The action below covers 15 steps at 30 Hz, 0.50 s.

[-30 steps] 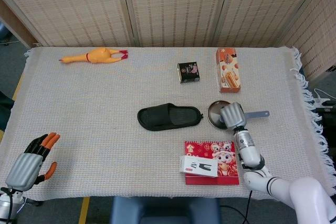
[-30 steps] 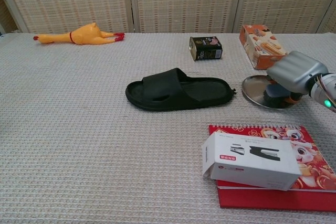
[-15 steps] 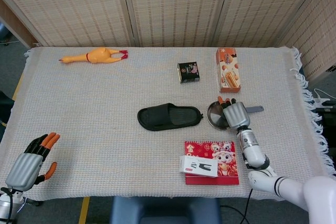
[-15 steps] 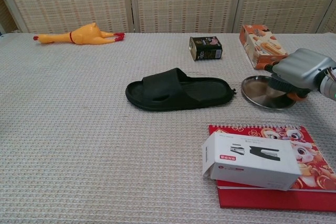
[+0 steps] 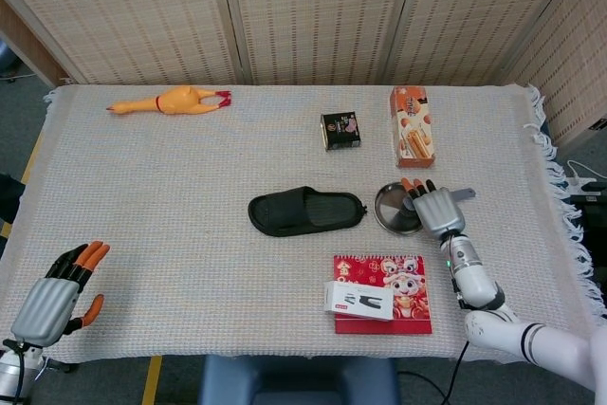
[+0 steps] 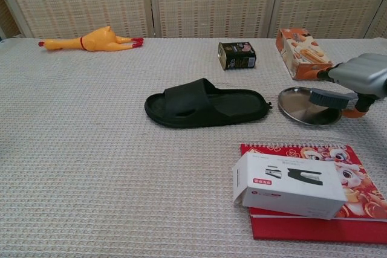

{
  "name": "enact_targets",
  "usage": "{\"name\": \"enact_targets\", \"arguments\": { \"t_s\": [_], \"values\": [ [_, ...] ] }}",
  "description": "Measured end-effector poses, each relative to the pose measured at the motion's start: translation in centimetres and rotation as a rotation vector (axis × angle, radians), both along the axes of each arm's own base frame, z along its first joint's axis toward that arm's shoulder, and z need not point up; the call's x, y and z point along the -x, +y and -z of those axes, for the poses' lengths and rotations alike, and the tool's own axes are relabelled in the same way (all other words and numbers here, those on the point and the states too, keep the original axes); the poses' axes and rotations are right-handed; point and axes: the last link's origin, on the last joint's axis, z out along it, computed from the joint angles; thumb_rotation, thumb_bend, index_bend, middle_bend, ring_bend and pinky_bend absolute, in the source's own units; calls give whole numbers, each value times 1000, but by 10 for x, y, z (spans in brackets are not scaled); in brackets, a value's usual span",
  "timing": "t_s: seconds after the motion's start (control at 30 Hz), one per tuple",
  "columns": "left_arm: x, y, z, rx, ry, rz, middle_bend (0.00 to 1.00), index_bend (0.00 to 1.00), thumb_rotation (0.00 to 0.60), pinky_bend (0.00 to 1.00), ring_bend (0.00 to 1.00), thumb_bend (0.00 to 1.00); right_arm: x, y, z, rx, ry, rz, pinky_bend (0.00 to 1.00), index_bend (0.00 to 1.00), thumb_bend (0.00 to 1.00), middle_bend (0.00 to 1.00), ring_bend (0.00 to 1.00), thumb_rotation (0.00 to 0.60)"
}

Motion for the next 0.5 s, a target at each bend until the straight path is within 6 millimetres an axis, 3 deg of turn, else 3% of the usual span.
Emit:
{"name": "enact_targets", "arguments": {
  "t_s": [0.23, 0.33, 0.5],
  "values": [
    [2, 1, -2, -25, 11, -7, 0, 0, 600, 107, 0, 488, 6, 30, -29, 82, -250, 22, 211, 0, 202, 0, 0, 600],
    [3, 1, -3, -39, 15, -8, 0, 0, 600, 107, 0, 488, 15, 56, -48, 170, -364, -17, 65, 0, 189, 0, 0, 600],
    [2, 1, -6, -81, 16, 5, 0, 0, 600, 107, 0, 489, 44, 120, -80, 344, -431, -110, 7, 0, 175, 0, 0, 600]
  ]
}}
